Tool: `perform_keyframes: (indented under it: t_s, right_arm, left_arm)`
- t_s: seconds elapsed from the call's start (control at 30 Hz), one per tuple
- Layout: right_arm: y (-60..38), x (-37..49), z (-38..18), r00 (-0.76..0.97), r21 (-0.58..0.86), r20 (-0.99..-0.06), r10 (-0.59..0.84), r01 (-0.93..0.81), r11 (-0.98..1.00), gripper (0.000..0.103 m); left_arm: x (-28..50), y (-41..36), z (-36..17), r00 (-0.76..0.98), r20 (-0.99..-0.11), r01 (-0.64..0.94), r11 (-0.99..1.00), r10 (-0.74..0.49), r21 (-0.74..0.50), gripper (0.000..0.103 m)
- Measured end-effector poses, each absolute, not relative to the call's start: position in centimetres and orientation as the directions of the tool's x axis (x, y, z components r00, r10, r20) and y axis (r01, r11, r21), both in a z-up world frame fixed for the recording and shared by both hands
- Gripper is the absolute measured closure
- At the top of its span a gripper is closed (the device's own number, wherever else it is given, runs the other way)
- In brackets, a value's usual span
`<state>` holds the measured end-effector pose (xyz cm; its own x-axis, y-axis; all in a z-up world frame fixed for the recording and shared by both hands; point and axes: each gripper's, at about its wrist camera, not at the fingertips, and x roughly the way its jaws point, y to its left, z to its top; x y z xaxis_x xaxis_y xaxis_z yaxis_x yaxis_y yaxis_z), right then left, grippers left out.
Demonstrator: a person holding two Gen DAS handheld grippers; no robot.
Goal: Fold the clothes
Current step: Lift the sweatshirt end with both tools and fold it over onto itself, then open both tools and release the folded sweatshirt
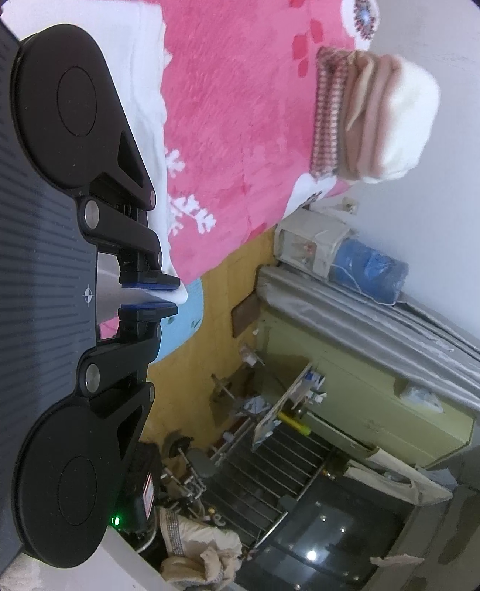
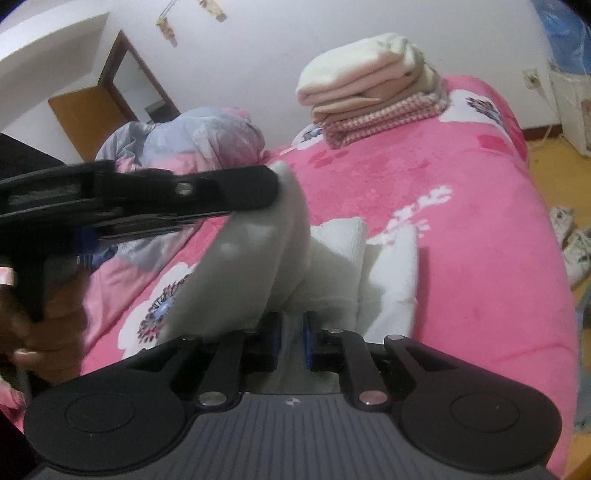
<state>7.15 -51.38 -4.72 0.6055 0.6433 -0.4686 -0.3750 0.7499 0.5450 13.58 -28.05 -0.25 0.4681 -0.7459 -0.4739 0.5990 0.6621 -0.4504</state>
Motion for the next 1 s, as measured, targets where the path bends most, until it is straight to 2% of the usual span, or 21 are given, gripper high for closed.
perform_keyframes:
  t_s: [0.07, 0.13, 0.27, 0.4, 0.57, 0.87, 1.0]
  right_arm:
    - [-52.7, 6.3, -4.7, 0.613, 0.585, -0.450, 0.650, -0.348, 0.733, 0.078]
    - [-54.5, 5.1, -4.7, 0.631, 0.633, -0.424, 0.650, -0.308, 0.711, 0.074]
    - [-57.5, 2.7, -5.1, 0.675, 0.710, -0.382, 0.631, -0.222, 0.668, 0.073]
    - [-57.8, 1.1, -5.6, 0.668, 0.714, -0.384, 0.638, -0.223, 0.664, 0.076]
    - [-56.7, 0.8, -6.0, 0.626, 0.675, -0.424, 0.655, -0.263, 0.689, 0.085]
    - [-54.2, 1.0, -5.3, 0.534, 0.547, -0.506, 0.677, -0.408, 0.730, 0.089]
    - [-54.7, 1.0, -5.0, 0.531, 0.587, -0.458, 0.713, -0.422, 0.691, 0.089]
  left_arm:
    - [14.1, -28.1, -0.5, 0.459, -0.474, 0.594, 0.657, -0.751, -0.465, 0.098]
    - [14.7, -28.3, -0.9, 0.452, -0.476, 0.589, 0.653, -0.755, -0.476, 0.098]
    - [15.1, -27.9, -1.4, 0.438, -0.479, 0.566, 0.647, -0.761, -0.511, 0.098]
    - [14.9, -27.4, -0.8, 0.440, -0.456, 0.561, 0.634, -0.773, -0.532, 0.098]
    - [14.7, -26.8, -0.2, 0.446, -0.441, 0.550, 0.628, -0.778, -0.551, 0.098]
    - [14.2, -26.2, 1.5, 0.470, -0.383, 0.571, 0.605, -0.795, -0.556, 0.098]
    - [14.2, -26.4, 2.0, 0.472, -0.368, 0.594, 0.598, -0.801, -0.539, 0.098]
